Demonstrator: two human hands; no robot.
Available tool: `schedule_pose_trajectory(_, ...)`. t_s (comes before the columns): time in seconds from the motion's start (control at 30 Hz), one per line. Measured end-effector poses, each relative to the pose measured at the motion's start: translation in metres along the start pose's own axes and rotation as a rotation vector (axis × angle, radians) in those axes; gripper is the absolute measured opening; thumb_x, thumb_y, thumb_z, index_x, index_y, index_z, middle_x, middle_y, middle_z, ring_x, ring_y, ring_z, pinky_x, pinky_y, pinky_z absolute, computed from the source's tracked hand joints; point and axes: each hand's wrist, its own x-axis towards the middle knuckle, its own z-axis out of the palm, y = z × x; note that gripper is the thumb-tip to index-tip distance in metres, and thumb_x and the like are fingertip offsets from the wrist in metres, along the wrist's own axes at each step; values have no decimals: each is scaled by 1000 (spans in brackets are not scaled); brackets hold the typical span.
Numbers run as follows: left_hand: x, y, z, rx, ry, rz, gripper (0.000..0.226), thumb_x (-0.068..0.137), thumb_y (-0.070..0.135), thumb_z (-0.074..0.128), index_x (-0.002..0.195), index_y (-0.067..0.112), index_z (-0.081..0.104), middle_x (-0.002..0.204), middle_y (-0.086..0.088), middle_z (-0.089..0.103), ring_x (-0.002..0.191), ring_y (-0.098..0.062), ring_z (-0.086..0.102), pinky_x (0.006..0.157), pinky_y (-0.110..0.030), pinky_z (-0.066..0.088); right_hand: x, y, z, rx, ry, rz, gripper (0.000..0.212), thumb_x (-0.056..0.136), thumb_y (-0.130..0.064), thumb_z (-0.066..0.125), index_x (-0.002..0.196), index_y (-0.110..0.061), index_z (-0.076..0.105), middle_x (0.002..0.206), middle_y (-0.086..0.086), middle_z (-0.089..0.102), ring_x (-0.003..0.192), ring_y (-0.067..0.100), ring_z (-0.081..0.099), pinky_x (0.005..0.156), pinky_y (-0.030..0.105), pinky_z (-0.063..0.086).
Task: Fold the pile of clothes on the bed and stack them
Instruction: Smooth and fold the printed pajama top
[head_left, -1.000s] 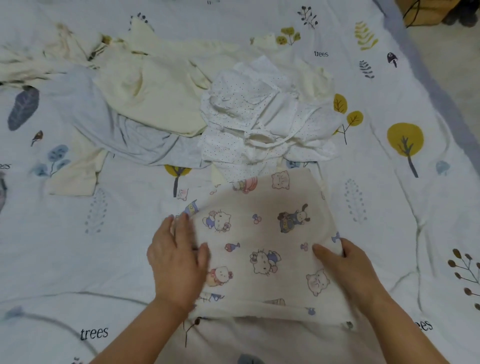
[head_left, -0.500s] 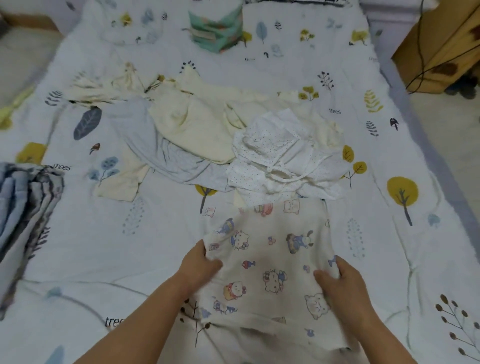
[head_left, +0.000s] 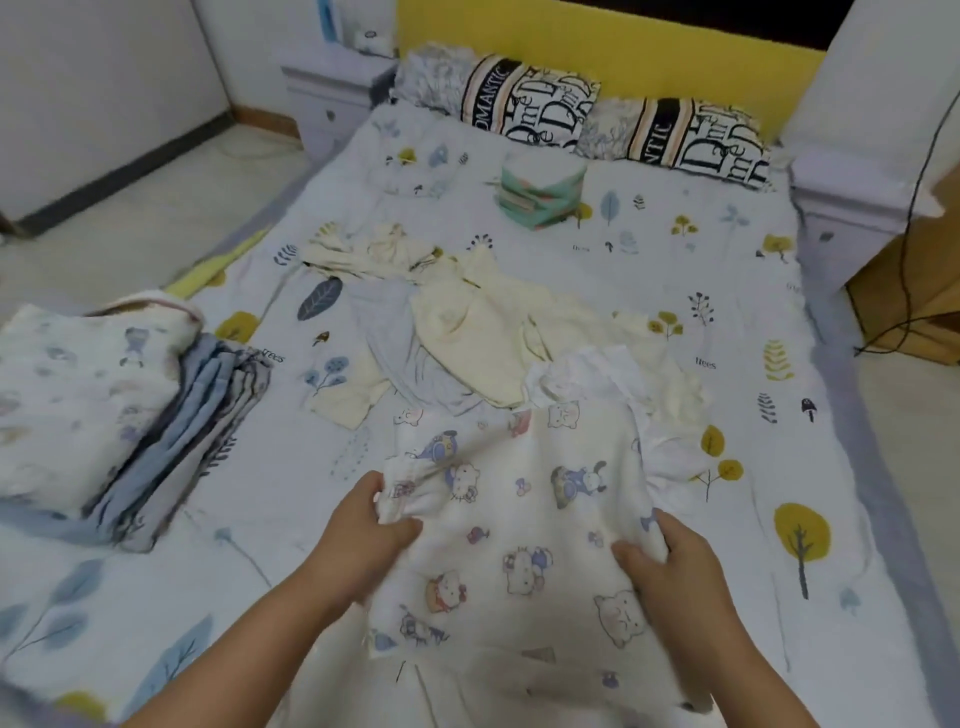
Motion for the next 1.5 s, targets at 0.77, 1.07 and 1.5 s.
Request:
schedule_pose_trajectory(0.77,-17,-24,-329,-337,606,-102,25,81,7,64,99,17,51,90,0,62,80,-18,60,60,-28,43,53,-300,297,-332,-530,-398,15,82,-11,59,79,-25,66,74,-7,69,59,3,61,49,12,42)
schedule_pose_trajectory(1.07,44,-71,-393,-528,826,-204,27,82,9,64,88,29,46,87,2,61,78,-17,59,60,-25,43,114,-364,457,-524,-675,-508,10,81,-7,61,80,-16,66,72,9,69,52,15,58,50,21,45)
schedule_pose_trajectory(1.5,108,-137,-383,-463,947,-604,86,73,21,78,137,1,23,137,-23,36,117,-35,43,92,-41,40,167,-327,591,-969,-426,-795,52,87,-20,57,136,-12,44,129,17,51,119,33,45,91,39,38)
